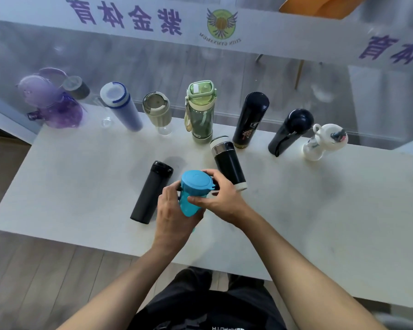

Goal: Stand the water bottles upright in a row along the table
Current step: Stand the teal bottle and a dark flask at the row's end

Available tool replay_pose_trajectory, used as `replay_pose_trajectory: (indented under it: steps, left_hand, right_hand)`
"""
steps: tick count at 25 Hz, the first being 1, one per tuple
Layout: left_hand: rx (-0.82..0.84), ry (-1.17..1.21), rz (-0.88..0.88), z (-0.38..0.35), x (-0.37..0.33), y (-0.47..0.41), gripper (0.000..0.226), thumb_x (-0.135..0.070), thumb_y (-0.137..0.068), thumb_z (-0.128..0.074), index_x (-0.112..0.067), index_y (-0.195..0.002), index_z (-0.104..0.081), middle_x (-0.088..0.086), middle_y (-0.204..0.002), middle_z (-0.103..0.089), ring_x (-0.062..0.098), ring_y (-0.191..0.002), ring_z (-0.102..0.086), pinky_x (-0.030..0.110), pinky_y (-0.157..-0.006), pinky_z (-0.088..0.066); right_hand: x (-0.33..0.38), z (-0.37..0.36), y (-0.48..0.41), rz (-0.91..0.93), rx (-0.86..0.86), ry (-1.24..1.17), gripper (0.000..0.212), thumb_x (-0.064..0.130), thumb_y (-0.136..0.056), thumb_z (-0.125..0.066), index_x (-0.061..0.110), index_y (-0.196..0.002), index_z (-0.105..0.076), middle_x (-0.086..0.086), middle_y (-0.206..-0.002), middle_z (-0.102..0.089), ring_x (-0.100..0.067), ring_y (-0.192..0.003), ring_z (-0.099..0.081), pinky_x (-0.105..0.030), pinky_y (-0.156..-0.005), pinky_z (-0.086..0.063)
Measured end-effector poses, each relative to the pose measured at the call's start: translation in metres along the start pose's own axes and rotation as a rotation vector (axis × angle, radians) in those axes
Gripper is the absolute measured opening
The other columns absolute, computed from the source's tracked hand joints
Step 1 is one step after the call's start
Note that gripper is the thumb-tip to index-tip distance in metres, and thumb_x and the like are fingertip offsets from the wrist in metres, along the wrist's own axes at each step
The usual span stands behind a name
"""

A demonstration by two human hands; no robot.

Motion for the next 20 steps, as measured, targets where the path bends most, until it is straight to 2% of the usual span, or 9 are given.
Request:
replay_pose_trajectory:
  steps: [5,11,13,17,20]
  left_hand:
    - [0.156,0.107,-0.109,-0.026,-0.038,-0.017,0.074,-0.031,-0.072,-0.084,-0.021,-0.133,-0.043,-0.002,-0.124,-0.054,0.015,-0.106,-0.056,0.038,-0.088,-0.056]
    - [0.344,0.148,-0.281,-0.078,-0.087,-0.018,0.071,-0.026,-0.075,-0.08,-0.028,-0.136,-0.043,-0.009,-0.125,-0.057,0.005,-0.103,-0.056,0.025,-0.09,-0.052]
    - [0.414,0.136,-0.302,-0.1,-0.105,-0.019,0.067,-0.024,-0.077,-0.078,-0.028,-0.135,-0.045,-0.009,-0.124,-0.058,0.005,-0.103,-0.056,0.029,-0.092,-0.052]
    - [0.531,0.043,-0.364,-0.151,-0.147,-0.014,0.06,-0.022,-0.083,-0.068,-0.027,-0.138,-0.045,-0.009,-0.13,-0.06,0.014,-0.116,-0.055,0.037,-0.101,-0.048]
    - [0.626,-0.023,-0.338,-0.195,-0.173,-0.008,0.06,-0.023,-0.088,-0.062,-0.033,-0.141,-0.038,-0.009,-0.137,-0.058,0.018,-0.123,-0.05,0.04,-0.106,-0.043]
  right_hand:
    - [0.003,0.048,0.017,0.039,-0.189,0.006,0.073,0.033,-0.07,-0.089,0.033,-0.131,-0.05,0.019,-0.122,-0.061,0.003,-0.114,-0.058,-0.014,-0.088,-0.053]
    - [-0.021,0.117,0.06,0.047,-0.419,0.046,0.072,0.029,-0.068,-0.089,0.033,-0.128,-0.048,0.018,-0.122,-0.059,-0.002,-0.113,-0.059,-0.022,-0.093,-0.055]
    - [-0.031,0.141,0.075,0.043,-0.498,0.076,0.073,0.027,-0.068,-0.088,0.032,-0.128,-0.047,0.016,-0.124,-0.058,-0.002,-0.114,-0.059,-0.022,-0.094,-0.055]
    - [-0.057,0.192,0.103,0.004,-0.616,0.153,0.075,0.024,-0.067,-0.087,0.033,-0.129,-0.046,0.009,-0.123,-0.055,-0.01,-0.115,-0.056,-0.029,-0.095,-0.055]
    - [-0.081,0.241,0.121,-0.033,-0.706,0.211,0.075,0.026,-0.066,-0.088,0.034,-0.129,-0.049,0.009,-0.119,-0.058,-0.009,-0.108,-0.057,-0.024,-0.09,-0.052]
Point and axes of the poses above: each hand's wrist, its own y-axis away from the middle knuckle, its own z-axis out of the back of the hand, x = y × z, the point moved 7 cm from there along -y, towards the middle knuckle
